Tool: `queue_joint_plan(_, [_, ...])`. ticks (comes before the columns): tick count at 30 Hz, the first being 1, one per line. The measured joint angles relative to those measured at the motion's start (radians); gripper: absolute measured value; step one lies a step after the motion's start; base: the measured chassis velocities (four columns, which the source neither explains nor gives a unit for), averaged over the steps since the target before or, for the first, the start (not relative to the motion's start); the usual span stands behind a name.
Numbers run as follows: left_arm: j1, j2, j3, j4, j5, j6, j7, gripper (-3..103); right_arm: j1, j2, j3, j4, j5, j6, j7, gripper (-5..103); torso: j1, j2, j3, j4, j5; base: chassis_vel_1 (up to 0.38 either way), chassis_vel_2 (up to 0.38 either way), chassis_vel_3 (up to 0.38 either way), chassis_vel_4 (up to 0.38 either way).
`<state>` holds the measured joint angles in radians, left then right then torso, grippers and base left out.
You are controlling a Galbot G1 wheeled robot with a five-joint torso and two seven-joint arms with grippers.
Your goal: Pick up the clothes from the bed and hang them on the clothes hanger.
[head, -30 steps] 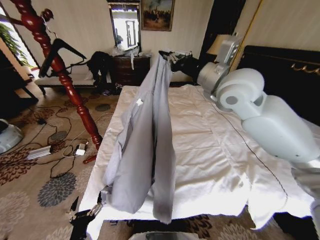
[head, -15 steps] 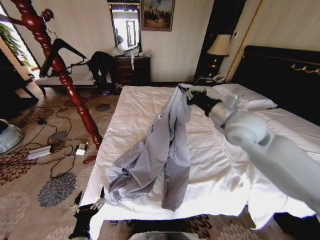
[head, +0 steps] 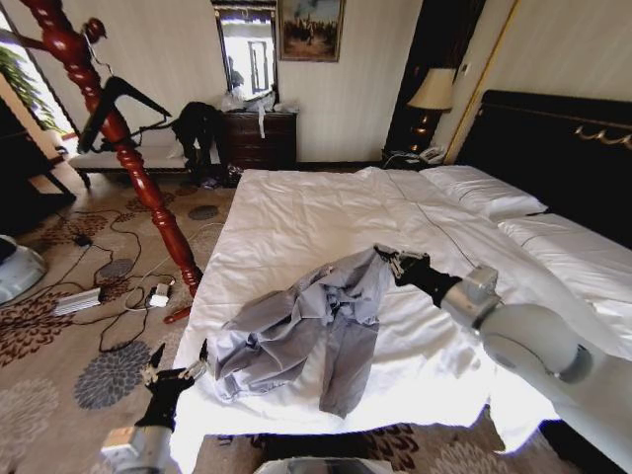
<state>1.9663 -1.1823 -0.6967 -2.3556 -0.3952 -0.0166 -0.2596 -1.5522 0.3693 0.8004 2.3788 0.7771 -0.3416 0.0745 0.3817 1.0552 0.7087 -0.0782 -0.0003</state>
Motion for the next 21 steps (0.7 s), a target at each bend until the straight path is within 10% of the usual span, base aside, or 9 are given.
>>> queue_joint_plan(10, [-0.18,0.183,-0.023,0.022,-0.256,0.133,-0.042,100,-0.251,0.03,0.065,-0.024,-0.072,-0.224,0.094,1,0.0,0.0,0.0,0.0003,0.0002,0.0,0.0,0.0,0.0])
queue_joint_plan(21, [-0.473,0.384,0.114,0.091,-0.556,0.248,-0.065,100,-0.168,0.0,0.012,-0.062,-0.085,-0.176,0.083,1,0.0,0.0,0.0,0.0012,0.0,0.0,0.0,0.0,0.0])
